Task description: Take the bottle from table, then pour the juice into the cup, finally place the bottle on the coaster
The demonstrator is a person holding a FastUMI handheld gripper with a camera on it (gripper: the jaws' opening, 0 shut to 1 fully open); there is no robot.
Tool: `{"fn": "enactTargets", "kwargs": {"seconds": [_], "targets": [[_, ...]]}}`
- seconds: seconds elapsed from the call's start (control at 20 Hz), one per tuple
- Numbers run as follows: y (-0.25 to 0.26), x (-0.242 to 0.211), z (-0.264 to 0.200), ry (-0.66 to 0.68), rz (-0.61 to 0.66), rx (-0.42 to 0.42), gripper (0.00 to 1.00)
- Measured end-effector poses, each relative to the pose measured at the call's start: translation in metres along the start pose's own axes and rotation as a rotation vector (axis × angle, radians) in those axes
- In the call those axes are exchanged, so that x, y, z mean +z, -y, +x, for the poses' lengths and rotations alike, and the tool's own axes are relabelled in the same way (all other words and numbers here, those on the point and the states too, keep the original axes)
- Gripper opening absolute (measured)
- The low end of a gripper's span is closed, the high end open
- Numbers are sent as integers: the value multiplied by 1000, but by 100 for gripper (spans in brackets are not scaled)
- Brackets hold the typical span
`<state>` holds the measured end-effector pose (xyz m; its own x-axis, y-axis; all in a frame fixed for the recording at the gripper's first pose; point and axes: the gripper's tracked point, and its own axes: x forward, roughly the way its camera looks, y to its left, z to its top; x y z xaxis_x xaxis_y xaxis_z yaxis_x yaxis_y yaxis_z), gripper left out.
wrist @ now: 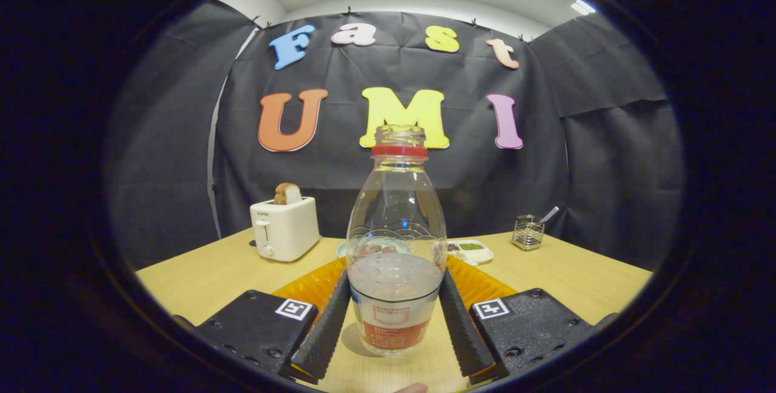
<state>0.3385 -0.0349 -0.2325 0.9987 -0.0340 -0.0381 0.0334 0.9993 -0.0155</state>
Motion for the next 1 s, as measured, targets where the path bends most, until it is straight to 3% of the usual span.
{"fn": "enactTargets", "kwargs": {"seconds": [0.2, 0.5, 0.75, 1.0], "targets": [[-23, -12, 17, -4, -4, 72, 82], [-21, -35, 33, -33, -37, 29, 83], [-25, -47, 40, -69, -44, 64, 83], [-26, -36, 27, -81, -73, 68, 100]]}}
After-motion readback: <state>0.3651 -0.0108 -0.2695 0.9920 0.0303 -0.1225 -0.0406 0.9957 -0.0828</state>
